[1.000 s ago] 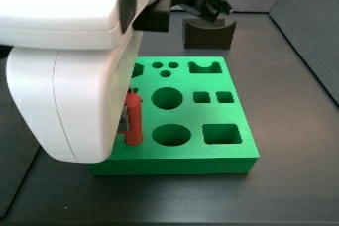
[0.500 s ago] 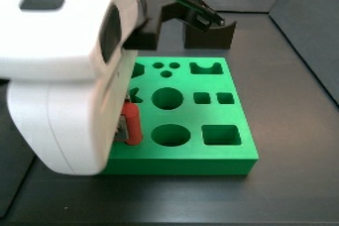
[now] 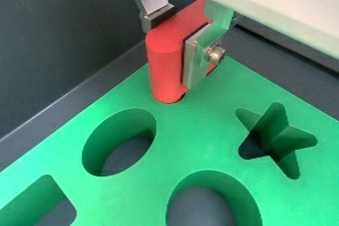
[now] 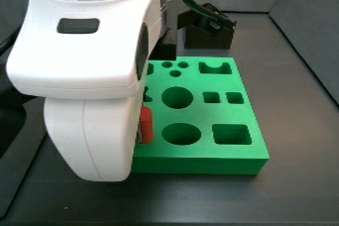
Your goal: Insert the square-circle object.
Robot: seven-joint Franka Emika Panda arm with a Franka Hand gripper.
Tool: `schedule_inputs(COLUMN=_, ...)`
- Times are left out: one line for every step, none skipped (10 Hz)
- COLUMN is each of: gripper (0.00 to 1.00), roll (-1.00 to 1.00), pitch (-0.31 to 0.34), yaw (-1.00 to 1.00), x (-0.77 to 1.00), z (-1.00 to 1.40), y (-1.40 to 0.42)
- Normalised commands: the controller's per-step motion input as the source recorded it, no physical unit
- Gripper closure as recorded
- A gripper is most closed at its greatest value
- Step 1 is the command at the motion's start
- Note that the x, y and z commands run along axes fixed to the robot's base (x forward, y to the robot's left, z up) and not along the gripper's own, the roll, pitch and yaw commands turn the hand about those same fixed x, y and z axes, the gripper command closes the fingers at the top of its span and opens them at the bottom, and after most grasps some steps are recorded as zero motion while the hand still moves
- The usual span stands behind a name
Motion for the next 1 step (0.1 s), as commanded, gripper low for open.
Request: schedule_inputs(gripper=1.0, roll=0.0, pitch=0.0, yaw=0.0, x=0.0, z=0.0, y=0.0)
